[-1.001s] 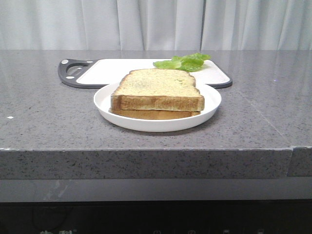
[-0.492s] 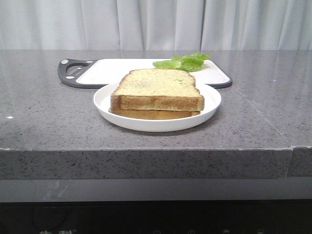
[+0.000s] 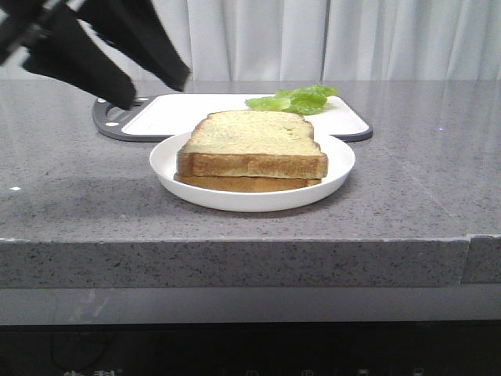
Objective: Left arm grabs bread, right arm adds lettuce
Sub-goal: 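Lower the left gripper onto the top bread slice on the plate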
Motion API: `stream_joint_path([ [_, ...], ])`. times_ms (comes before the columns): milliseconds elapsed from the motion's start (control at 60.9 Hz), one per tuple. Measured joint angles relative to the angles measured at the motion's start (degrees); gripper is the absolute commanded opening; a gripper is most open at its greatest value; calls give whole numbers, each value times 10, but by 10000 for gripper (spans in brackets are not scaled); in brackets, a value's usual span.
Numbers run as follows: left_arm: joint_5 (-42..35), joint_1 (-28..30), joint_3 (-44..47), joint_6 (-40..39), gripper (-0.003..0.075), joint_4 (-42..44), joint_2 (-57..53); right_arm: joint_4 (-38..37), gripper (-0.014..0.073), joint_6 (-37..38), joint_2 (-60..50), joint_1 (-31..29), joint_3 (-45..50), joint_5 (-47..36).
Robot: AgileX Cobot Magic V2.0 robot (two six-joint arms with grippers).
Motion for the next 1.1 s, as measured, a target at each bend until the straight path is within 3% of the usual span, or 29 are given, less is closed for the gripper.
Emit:
stream_joint_path([
  [361, 3, -1, -83, 1, 365, -27, 122, 0, 500, 0, 0, 0, 0, 1],
  [738, 4, -1, -93, 2, 360, -37, 161, 0, 500, 0, 0, 0, 0, 9],
  [1099, 10, -1, -95, 2, 8, -41, 161, 1, 500, 0, 0, 0, 0, 12],
])
